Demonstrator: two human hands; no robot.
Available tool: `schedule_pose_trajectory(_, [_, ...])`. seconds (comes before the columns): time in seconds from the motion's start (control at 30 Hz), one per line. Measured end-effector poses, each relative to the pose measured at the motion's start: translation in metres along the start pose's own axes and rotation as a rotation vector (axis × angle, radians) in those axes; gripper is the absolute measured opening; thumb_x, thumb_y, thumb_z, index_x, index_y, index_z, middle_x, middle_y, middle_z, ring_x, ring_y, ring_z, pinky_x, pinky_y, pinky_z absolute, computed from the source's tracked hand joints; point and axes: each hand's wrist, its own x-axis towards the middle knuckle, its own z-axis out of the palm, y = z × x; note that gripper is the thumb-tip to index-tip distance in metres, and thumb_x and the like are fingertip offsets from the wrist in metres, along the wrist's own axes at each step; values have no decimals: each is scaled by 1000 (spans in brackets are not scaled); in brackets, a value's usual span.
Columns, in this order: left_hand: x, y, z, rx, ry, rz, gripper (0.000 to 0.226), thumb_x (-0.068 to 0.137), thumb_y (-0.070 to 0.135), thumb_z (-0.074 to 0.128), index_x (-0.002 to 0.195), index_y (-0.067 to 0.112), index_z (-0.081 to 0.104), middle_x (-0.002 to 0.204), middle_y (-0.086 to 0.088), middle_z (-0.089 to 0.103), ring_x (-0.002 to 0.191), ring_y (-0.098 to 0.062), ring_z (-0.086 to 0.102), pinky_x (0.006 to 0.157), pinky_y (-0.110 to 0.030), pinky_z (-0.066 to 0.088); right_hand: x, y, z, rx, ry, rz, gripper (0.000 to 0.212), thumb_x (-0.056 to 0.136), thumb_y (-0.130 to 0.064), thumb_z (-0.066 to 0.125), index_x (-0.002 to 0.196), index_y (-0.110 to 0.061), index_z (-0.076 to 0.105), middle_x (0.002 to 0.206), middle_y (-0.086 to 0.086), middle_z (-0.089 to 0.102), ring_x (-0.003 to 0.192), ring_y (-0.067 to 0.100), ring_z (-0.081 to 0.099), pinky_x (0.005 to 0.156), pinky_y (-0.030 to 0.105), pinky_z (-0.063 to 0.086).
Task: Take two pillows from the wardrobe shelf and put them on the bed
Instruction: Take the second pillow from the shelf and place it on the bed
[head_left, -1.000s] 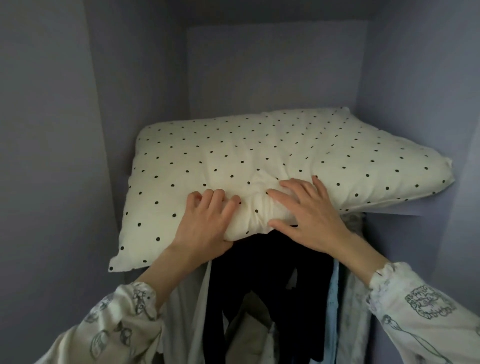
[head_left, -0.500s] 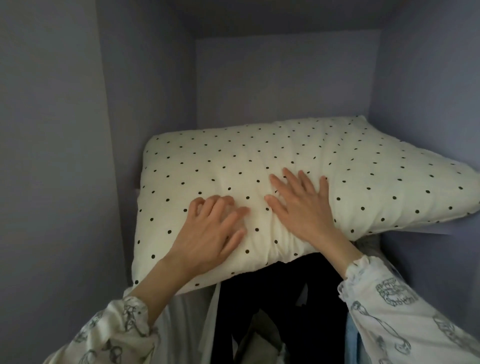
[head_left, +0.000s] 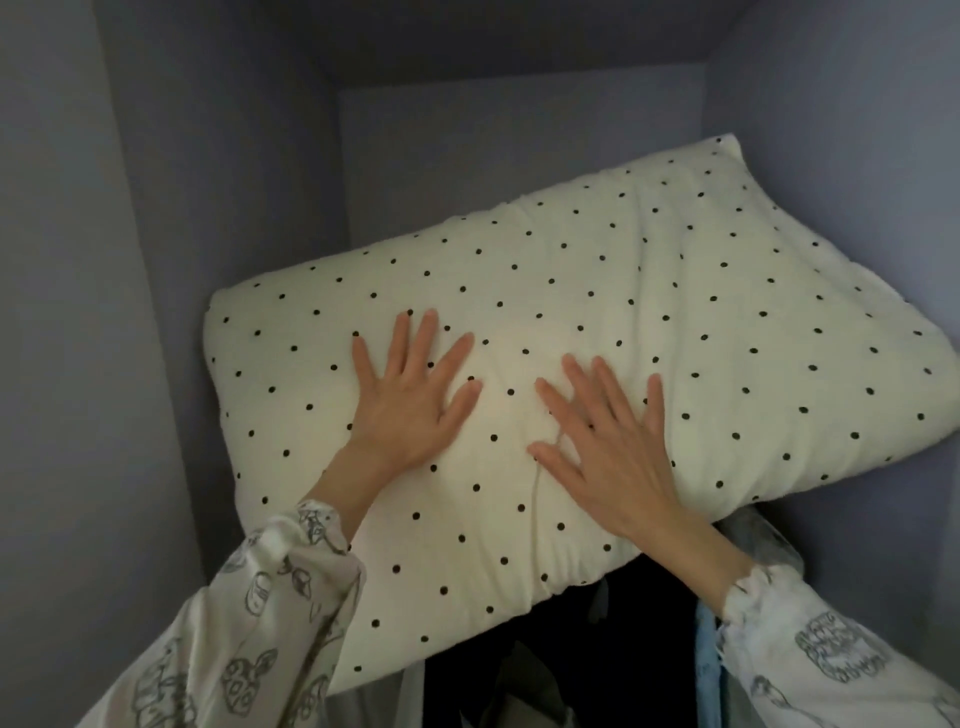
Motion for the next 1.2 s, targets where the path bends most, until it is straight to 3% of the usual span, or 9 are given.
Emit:
schedule_pose_trajectory(0.1, [-8, 2, 2, -25, 43, -11, 62, 86, 62, 1, 144, 40, 6, 157, -1, -10, 142, -23, -18, 108, -63, -11, 29, 9, -3, 13, 41, 72, 69, 86, -67, 13, 146, -34, 14, 158, -1, 3, 145, 24, 3, 108, 63, -1])
schedule_pose_trajectory(0.2, [-25, 8, 3, -31, 91, 3, 62, 89, 58, 8, 145, 34, 15, 157, -7, 6, 144, -27, -6, 108, -64, -5, 55, 15, -5, 35, 108, 154, 72, 84, -69, 17, 146, -34, 12, 158, 2, 4, 144, 25, 2, 107, 65, -3])
schedule_pose_trajectory(0.3, [-26, 7, -7, -13, 157, 55, 57, 90, 54, 21, 139, 28, 32, 147, -14, 29, 139, -35, 17, 104, -68, 8, 54, 17, 4, 13, 193, 154, 72, 83, -70, 26, 144, -32, 25, 156, 2, 16, 144, 26, 9, 107, 66, -3])
schedule_pose_trajectory(0.37, [-12, 3, -21, 17, 241, 92, 56, 89, 54, 26, 137, 27, 37, 142, -16, 35, 135, -37, 24, 102, -69, 11, 46, 17, 12, -4, 258, 118, 70, 83, -69, 31, 141, -30, 33, 154, 3, 25, 143, 27, 16, 107, 67, 1])
schedule_pose_trajectory(0.5, [42, 1, -57, 30, 279, 76, 65, 84, 66, 25, 141, 35, 23, 152, -13, 21, 140, -35, 14, 106, -67, 4, 30, 21, 25, -85, 391, 30, 68, 85, -67, 39, 138, -26, 42, 150, 6, 32, 140, 30, 24, 105, 69, 9])
schedule_pose_trajectory(0.63, [71, 6, -62, -40, 203, 71, 84, 72, 80, 29, 143, 43, 4, 151, -8, 24, 136, -31, 25, 106, -58, 22, 17, 24, 36, -149, 464, -56, 68, 84, -67, 43, 137, -25, 44, 149, 8, 33, 139, 31, 25, 104, 71, 11])
schedule_pose_trajectory(0.8, [50, 1, -44, -100, 238, -42, 91, 64, 87, 30, 141, 44, 9, 142, -8, 34, 126, -32, 36, 100, -53, 30, 17, 30, 41, -151, 470, -116, 68, 82, -69, 45, 136, -29, 45, 148, 6, 36, 139, 30, 27, 104, 71, 11])
schedule_pose_trajectory(1.0, [-12, -9, -7, -309, 191, -279, 93, 58, 88, 37, 136, 52, 1, 142, -5, 28, 126, -28, 31, 100, -55, 34, 10, 36, 47, -163, 460, -373, 68, 79, -70, 48, 136, -32, 44, 147, 4, 39, 137, 29, 30, 103, 71, 14])
schedule_pose_trajectory(1.2, [-85, 21, 33, -560, 167, -645, 92, 66, 76, 46, 139, 44, -1, 145, -9, 20, 129, -32, 24, 103, -57, 29, 35, 50, 27, -268, 218, -757, 70, 80, -73, 39, 139, -36, 38, 150, -2, 31, 138, 26, 28, 106, 68, 16])
